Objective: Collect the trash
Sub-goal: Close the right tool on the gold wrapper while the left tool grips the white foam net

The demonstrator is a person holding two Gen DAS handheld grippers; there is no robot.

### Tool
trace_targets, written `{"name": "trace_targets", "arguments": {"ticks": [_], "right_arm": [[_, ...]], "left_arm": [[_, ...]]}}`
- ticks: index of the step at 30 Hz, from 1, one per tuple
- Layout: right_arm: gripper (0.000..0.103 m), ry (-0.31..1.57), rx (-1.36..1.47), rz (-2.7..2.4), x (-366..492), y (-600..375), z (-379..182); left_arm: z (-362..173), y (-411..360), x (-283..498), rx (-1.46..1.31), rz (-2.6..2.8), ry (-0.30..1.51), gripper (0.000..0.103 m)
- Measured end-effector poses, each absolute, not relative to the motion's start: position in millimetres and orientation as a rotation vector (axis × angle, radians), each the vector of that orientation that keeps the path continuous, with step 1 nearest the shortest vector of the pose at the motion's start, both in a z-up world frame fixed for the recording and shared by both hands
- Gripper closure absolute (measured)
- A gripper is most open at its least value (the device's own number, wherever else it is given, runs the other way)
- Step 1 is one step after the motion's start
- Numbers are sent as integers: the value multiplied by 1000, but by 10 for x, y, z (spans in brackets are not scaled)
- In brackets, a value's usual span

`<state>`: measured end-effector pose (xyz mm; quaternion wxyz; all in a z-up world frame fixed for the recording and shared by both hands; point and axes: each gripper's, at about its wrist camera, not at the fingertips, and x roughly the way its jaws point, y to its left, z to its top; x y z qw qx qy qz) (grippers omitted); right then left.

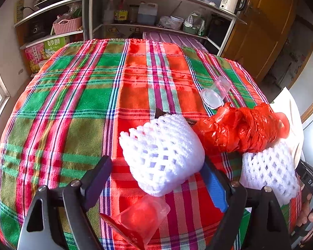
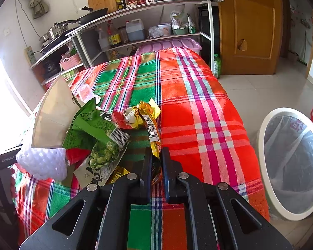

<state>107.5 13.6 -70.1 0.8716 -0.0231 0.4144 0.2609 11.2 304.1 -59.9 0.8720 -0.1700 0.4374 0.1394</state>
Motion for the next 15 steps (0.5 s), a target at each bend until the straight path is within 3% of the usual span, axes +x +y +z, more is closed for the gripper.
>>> {"name": "trace_targets", "arguments": {"ticks": [7, 9, 15], "right_arm": [[94, 863, -47, 545, 1068, 141, -694], [94, 862, -47, 543, 1064, 142, -691], [96, 845, -39, 536, 1027, 97, -673]], "left_arm": [[-532, 3002, 86, -370, 287, 868, 44], [-497, 2989, 75, -360, 289, 852, 57], [-416, 2965, 13, -336, 315, 820, 73]]}}
